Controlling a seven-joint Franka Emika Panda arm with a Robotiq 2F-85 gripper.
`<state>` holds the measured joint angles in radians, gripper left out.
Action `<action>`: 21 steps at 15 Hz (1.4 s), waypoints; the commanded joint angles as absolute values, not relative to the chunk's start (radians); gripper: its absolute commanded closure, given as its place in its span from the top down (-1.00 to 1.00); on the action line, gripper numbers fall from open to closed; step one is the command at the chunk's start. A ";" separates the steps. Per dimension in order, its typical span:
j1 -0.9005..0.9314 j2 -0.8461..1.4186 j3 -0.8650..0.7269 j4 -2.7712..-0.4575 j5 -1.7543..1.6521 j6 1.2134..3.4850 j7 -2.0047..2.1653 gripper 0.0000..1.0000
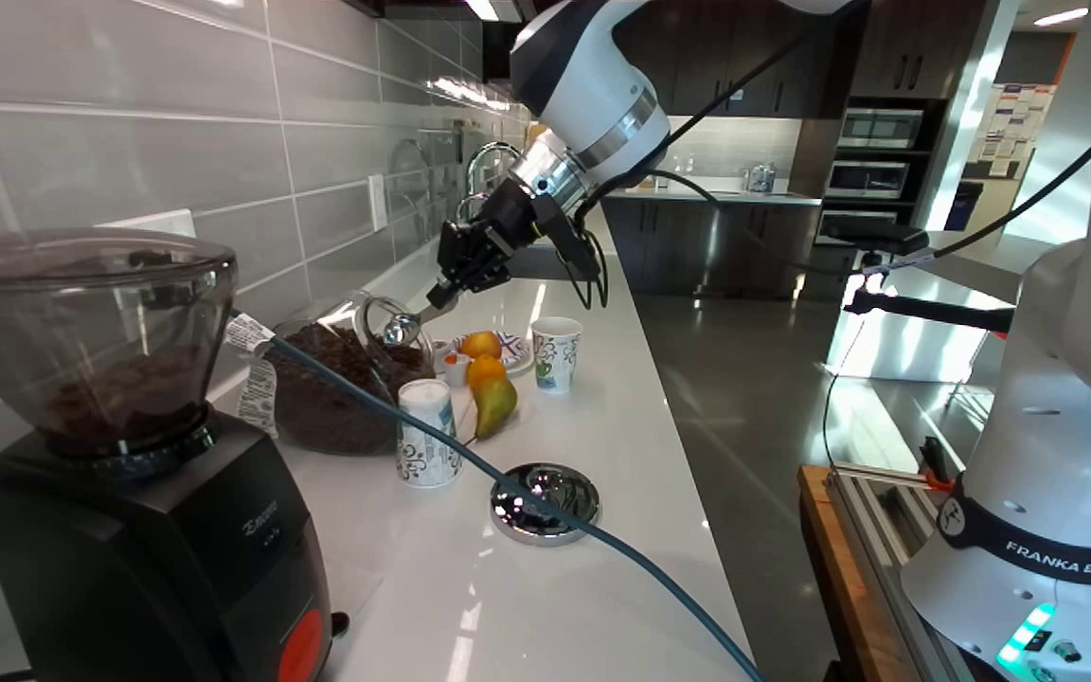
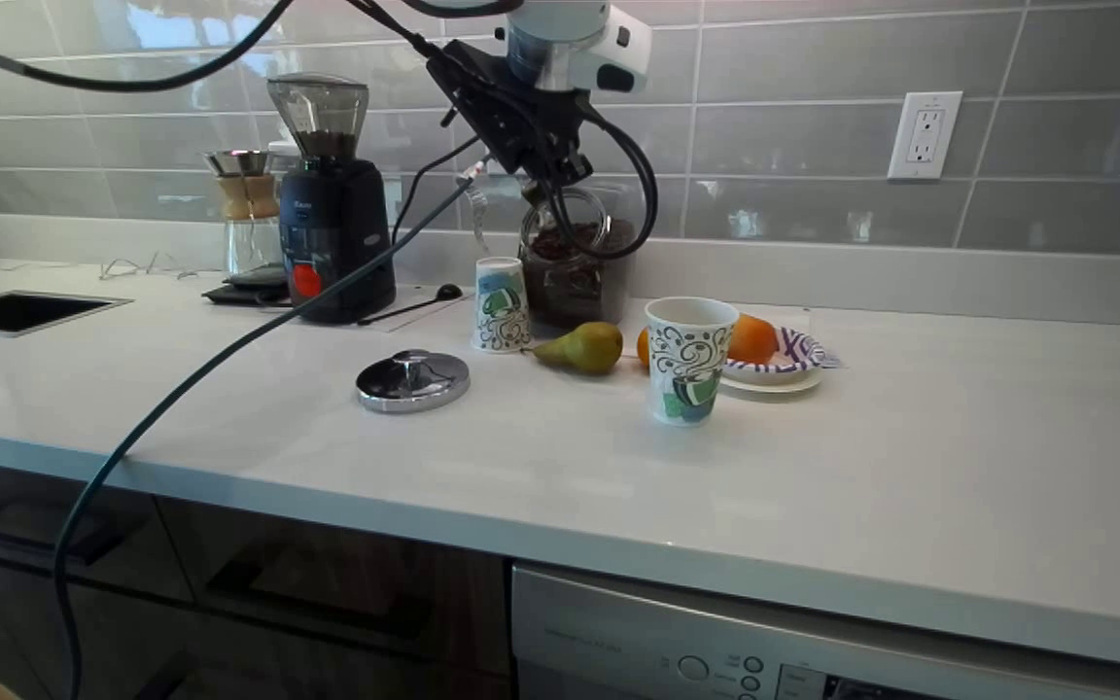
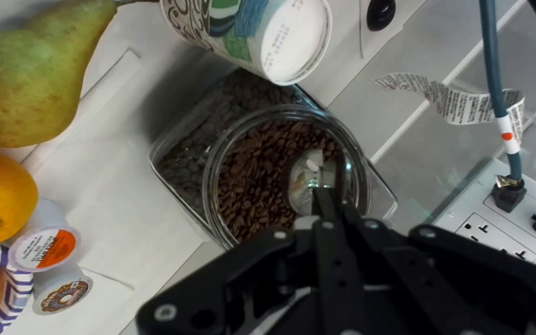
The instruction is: Use the silver spoon to place some coffee beans from the container into the coffee cup.
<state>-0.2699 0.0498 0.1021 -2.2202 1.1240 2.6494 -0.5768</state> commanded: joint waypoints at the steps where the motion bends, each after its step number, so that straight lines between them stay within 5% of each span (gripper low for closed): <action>1: -0.261 0.117 0.108 -2.150 1.102 2.672 -0.541 -0.98; 21: -0.232 0.208 0.106 -2.118 1.005 2.811 -0.693 -0.98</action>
<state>-0.2508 0.1680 0.1076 -2.1421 1.0785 2.7614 -0.6762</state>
